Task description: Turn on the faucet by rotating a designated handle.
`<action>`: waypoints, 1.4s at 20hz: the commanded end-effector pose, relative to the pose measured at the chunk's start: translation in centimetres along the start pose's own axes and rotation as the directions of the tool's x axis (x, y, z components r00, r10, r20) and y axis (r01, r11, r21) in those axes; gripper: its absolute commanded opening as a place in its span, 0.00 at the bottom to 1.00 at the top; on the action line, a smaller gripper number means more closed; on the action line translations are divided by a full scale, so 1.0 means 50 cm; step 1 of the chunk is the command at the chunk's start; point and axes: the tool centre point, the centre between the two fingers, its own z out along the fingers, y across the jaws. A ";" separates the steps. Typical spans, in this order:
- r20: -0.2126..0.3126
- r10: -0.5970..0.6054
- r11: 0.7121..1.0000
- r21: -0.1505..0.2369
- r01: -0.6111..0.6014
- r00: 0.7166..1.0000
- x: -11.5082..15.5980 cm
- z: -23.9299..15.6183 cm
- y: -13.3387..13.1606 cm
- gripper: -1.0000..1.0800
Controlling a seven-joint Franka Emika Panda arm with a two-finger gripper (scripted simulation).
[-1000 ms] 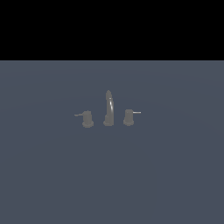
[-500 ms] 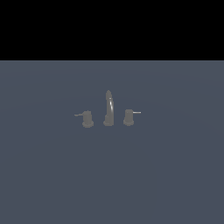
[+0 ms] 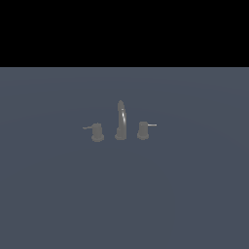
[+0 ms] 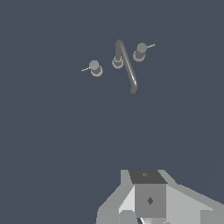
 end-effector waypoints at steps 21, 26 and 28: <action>0.002 0.434 0.901 -0.013 -0.434 0.901 0.130 0.271 -0.176 0.00; 0.002 0.511 0.860 -0.015 -0.511 0.860 0.165 0.324 -0.202 0.00; 0.002 0.539 0.842 -0.016 -0.539 0.842 0.179 0.344 -0.211 0.00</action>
